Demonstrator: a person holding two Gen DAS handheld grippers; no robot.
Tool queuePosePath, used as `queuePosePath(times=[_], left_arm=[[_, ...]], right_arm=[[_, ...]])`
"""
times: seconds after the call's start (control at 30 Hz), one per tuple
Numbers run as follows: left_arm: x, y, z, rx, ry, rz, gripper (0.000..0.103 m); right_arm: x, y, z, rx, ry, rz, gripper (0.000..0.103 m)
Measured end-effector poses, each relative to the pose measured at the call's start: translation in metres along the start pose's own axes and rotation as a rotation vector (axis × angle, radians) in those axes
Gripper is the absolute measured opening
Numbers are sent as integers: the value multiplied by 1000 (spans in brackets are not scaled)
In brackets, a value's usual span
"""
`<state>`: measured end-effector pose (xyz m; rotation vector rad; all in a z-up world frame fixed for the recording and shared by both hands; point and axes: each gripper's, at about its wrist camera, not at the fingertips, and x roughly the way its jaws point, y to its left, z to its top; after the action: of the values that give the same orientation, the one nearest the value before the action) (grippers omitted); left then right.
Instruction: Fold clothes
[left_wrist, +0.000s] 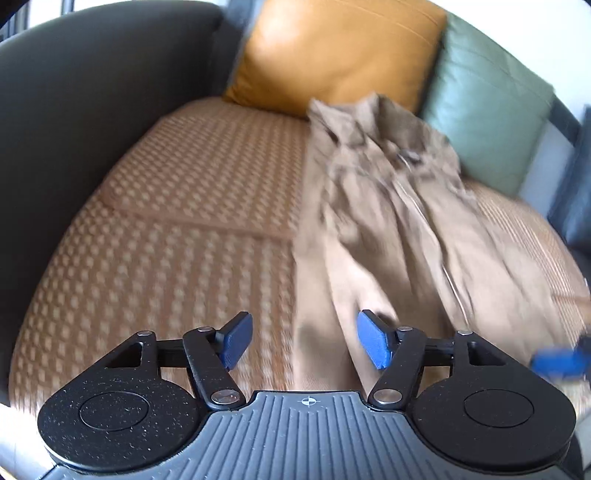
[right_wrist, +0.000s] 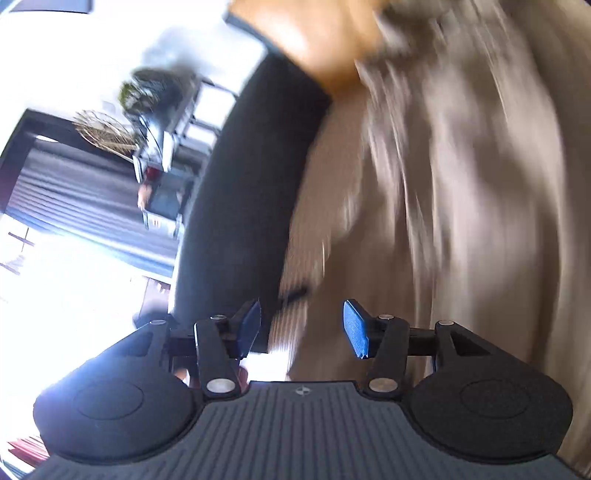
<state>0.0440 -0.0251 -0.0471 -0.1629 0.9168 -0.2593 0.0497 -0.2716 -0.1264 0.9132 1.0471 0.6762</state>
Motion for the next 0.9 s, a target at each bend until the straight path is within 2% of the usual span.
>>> queuePosePath(times=[0.07,0.1,0.2,0.27,0.37,0.5,0.57,0.6,0.63,0.67,0.7,0.73,0.77,0.9], left_arm=[[-7,-7,-6,20,5,-27,79],[-10,-10,-9,30,-2,-31,85],[-10,-12,-12,22,7,-17,87],[-12,-9,-13,-17,4,-32,87],[-22,-3,-14,-87,-37,-80,87],[-25,2,-13,-140,-46,-117,87],[-26,0,-12,-134,-57,-112,87],[-26,-2,-11,-120,-62,-104,87],[-22,-5,-10,-91,-55,-82,87],[-16,-10,-9,-47,-35,-44,82],[-7,-15,-9,0,-4,2,60],[-3,-21,-11,35,14,18,44],[0,-28,-13,66,26,22,37],[2,-55,-23,213,51,41,31]], right_arm=[[2,-4,-33,42,-4,-37,55],[3,-3,-43,44,-29,-76,54],[5,1,-57,102,-87,-197,54],[9,2,-62,141,-126,-269,59],[18,-4,-67,218,-180,-296,59],[40,-15,-64,275,-212,-326,62],[50,-17,-67,252,-208,-340,69],[53,-16,-67,224,-205,-346,70],[56,-15,-68,194,-199,-353,66],[58,-13,-68,148,-183,-365,49],[56,-12,-69,109,-176,-371,39],[50,-12,-69,84,-188,-345,4],[43,-10,-70,57,-201,-324,5],[15,22,-74,-129,-263,-361,5]])
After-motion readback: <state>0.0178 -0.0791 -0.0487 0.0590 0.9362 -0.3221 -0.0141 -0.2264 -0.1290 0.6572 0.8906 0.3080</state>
